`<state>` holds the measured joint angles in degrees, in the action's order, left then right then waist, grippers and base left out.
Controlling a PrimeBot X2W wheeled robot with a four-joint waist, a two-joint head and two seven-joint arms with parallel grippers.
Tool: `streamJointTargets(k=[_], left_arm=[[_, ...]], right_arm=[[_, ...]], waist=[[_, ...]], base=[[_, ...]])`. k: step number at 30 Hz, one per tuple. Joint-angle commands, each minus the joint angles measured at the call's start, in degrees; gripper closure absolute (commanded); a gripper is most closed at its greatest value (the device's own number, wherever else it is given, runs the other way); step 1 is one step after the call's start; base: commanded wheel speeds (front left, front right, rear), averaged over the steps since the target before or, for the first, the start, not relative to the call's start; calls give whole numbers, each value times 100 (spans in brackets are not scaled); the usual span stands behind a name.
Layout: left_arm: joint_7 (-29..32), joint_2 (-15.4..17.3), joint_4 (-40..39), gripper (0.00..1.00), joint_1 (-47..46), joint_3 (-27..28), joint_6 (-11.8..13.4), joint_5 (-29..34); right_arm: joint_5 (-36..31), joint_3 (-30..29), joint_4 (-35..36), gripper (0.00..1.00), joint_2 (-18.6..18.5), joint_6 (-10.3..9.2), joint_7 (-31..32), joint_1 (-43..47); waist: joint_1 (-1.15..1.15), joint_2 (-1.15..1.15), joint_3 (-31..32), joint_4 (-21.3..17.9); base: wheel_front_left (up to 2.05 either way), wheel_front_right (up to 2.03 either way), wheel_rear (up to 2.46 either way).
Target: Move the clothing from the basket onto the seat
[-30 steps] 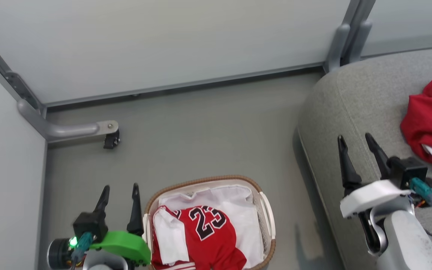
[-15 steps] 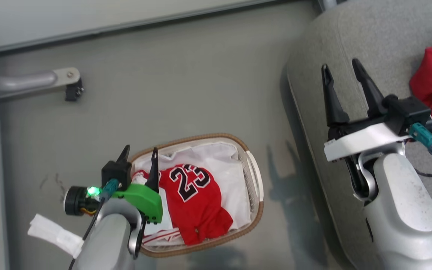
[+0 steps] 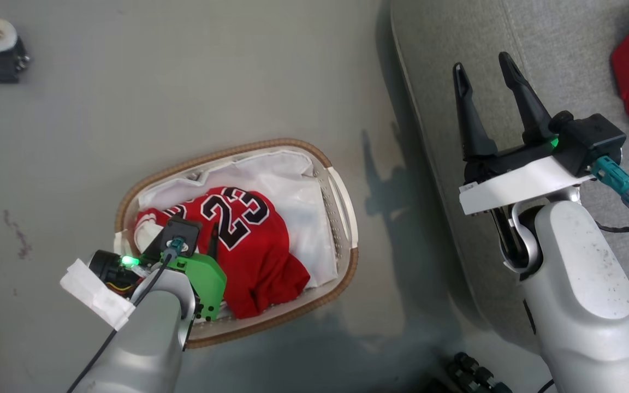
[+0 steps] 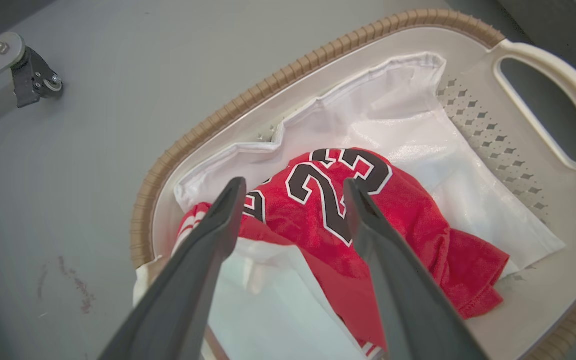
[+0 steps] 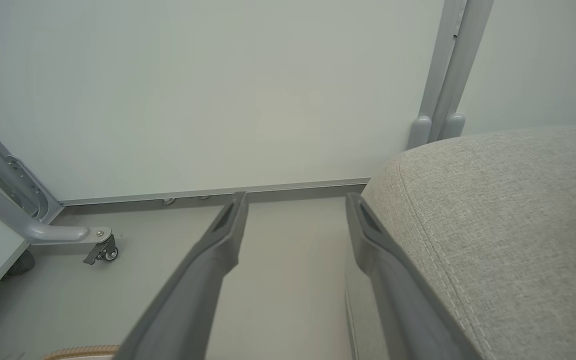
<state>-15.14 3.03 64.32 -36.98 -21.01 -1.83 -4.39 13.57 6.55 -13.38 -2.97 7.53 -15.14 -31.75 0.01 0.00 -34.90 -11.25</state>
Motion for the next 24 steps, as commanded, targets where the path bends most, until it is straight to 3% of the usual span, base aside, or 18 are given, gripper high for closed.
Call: streamJointTargets(k=[1,6,16,24], left_arm=[[43,55,169,0,-193,-15,70,15],[487,29,737,0,-504,-226,230,138],[1383,134,930,0,-888,-849,184,639],[1567,332,953,0,-1249,-1111,211,804]], right_arm=[[59,24,41,0,1,-8,0,-95],[122,75,77,0,0,-8,0,-163],[231,155,218,0,-2,-8,0,-345],[359,216,399,0,-1,-8,0,-545]], waist=[[-1,0,-422,-252],[-1,0,-683,-273],[-1,0,-1174,-365],[-1,0,-1607,-508]], base=[[0,0,0],[0,0,0],[0,0,0],[0,0,0]])
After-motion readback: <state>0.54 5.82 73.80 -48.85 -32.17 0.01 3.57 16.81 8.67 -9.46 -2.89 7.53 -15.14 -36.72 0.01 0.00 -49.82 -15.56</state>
